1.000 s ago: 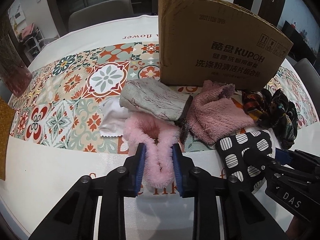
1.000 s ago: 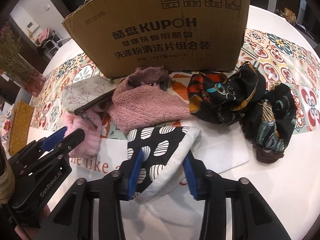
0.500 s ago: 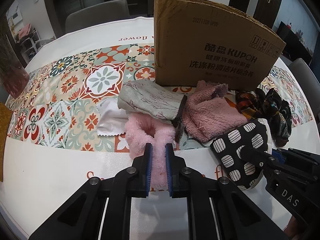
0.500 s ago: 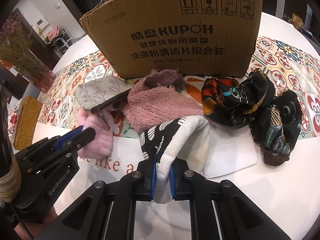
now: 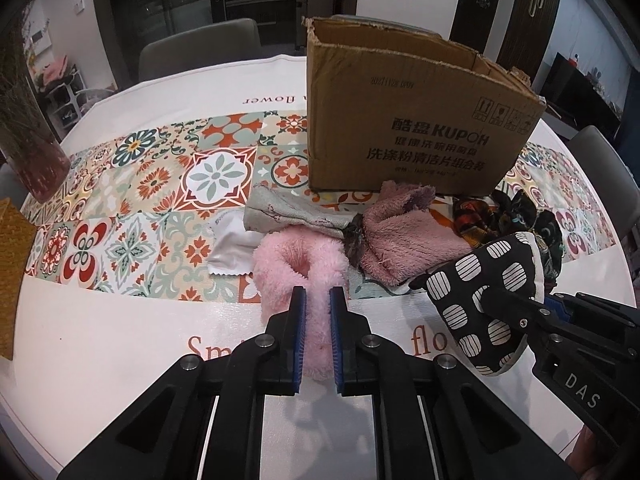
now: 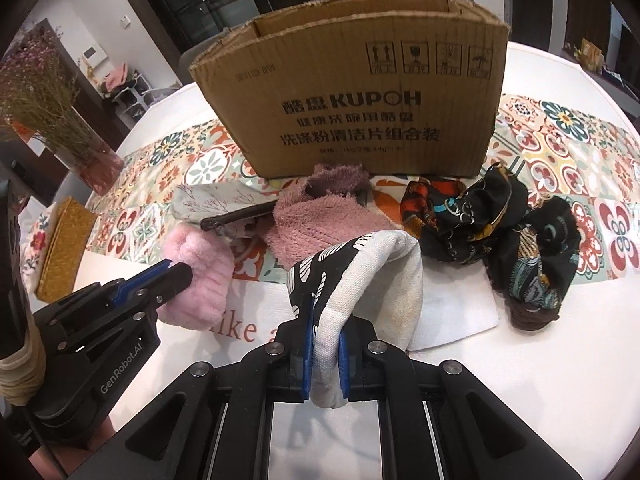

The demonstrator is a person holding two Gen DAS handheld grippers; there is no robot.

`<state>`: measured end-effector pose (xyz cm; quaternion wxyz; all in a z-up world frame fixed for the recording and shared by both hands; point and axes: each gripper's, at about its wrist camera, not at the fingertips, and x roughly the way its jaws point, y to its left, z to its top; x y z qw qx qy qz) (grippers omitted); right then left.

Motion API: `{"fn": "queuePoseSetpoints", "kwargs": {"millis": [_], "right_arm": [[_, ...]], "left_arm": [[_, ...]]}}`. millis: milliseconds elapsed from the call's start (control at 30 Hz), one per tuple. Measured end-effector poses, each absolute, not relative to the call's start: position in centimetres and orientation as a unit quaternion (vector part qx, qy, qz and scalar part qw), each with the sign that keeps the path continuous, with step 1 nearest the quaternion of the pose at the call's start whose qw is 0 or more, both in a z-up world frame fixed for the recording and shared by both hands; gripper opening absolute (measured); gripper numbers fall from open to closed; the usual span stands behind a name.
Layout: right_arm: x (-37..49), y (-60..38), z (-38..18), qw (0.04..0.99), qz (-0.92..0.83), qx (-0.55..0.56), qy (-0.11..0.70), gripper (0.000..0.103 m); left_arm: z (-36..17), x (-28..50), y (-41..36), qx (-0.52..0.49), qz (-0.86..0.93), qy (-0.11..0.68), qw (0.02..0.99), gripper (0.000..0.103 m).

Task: Organize soft objects
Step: 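Lift both slippers and carry them over the cardboard box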

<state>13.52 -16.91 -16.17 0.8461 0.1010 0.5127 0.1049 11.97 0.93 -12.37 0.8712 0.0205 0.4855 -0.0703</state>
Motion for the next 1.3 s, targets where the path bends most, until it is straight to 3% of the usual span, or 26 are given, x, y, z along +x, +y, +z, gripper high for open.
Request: {"fn": "queuePoseSetpoints", "kwargs": {"millis": [1300], "right_arm": [[7.2,-19.2,-4.4,0.914,0.098,0.084,0.384,0.011]], "left_arm": [[-0.2,6.9,-1.2,0.044,-0.088,0.362,0.927,0.013]]}}
